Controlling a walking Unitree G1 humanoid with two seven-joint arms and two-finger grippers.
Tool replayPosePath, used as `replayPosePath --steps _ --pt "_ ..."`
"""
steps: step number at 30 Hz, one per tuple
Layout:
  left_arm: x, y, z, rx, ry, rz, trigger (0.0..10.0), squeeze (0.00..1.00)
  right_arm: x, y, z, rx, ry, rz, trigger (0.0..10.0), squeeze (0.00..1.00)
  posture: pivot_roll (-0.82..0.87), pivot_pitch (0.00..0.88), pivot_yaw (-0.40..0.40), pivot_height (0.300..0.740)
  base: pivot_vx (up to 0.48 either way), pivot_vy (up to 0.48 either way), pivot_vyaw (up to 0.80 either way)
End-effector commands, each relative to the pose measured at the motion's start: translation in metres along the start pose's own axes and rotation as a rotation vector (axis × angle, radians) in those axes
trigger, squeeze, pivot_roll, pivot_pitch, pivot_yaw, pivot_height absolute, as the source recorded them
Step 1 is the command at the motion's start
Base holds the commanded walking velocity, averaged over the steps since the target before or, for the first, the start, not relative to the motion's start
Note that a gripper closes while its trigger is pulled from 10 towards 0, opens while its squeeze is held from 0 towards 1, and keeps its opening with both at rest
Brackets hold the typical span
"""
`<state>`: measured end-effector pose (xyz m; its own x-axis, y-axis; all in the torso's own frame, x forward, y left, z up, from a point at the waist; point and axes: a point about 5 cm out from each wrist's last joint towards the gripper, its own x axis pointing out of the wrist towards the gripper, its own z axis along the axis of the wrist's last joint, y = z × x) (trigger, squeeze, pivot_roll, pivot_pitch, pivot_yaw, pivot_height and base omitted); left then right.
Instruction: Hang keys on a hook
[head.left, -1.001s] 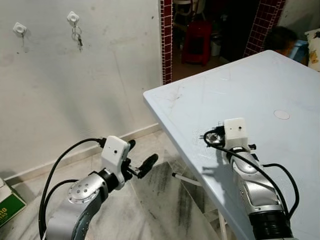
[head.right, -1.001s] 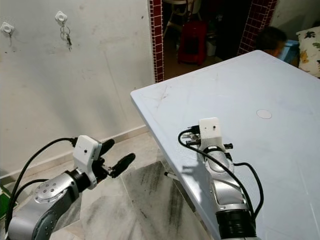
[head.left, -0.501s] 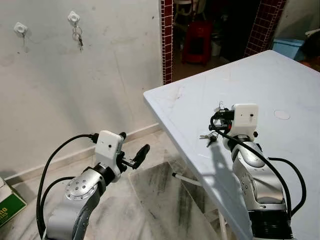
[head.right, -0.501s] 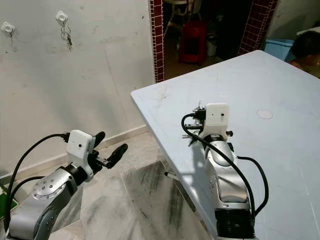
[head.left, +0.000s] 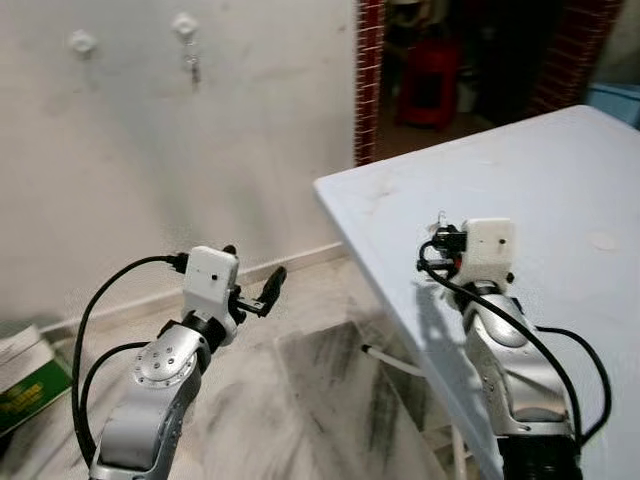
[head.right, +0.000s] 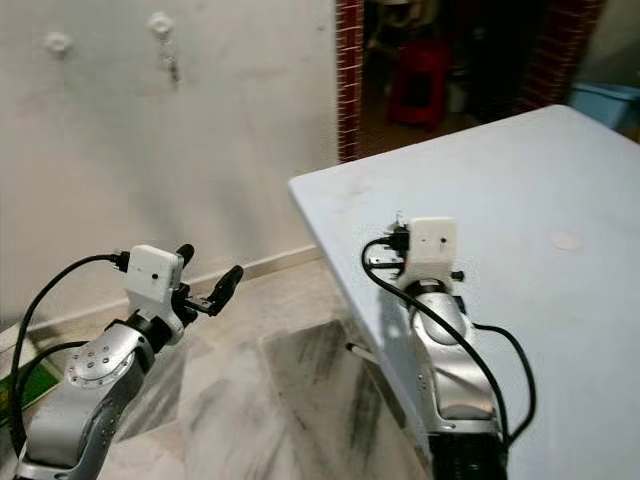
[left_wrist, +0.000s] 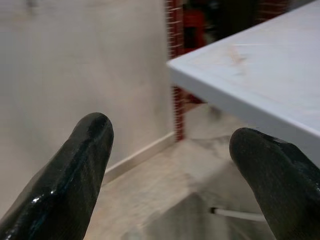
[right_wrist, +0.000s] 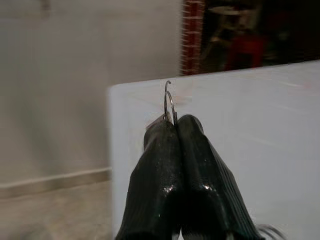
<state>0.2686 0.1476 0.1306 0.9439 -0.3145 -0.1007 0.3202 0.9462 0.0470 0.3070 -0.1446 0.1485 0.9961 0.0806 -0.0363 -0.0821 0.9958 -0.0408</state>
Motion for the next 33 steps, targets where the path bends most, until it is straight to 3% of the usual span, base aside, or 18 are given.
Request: replayPosePath --steps 1,10,17,29,33 --pt "-0.0006 0.0041 -0.0028 0.018 0.006 0.036 10.0 0.0 0.0012 -0.0037 0.0069 -0.006 -0.027 -0.012 10.0 0.0 0.03 0.0 0.075 0.74 0.0 0.0 0.8" --pt "0.0016 0.0046 -0.0035 0.013 0.005 0.043 10.0 0.0 0.0024 -0.003 0.0068 -0.005 -0.027 -0.009 10.0 0.0 0.03 0.0 0.076 0.74 0.0 0.0 0.72" --pt "0.0027 0.0062 -0.0038 0.018 0.002 0.046 10.0 0.0 0.0037 -0.0074 0.0148 0.002 -0.079 -0.041 10.0 0.0 0.03 0.0 0.077 0.74 0.0 0.0 0.0" --pt "0.0023 0.0075 -0.0041 0.001 0.007 0.047 10.0 0.0 0.0042 -0.0053 0.0131 0.006 -0.079 -0.038 10.0 0.0 0.03 0.0 0.079 0.74 0.0 0.0 0.0" --pt "0.002 0.0067 -0.0053 -0.002 0.016 0.042 10.0 0.0 0.0037 -0.0054 0.0115 0.007 -0.076 -0.042 10.0 0.0 0.03 0.0 0.081 0.74 0.0 0.418 0.0"
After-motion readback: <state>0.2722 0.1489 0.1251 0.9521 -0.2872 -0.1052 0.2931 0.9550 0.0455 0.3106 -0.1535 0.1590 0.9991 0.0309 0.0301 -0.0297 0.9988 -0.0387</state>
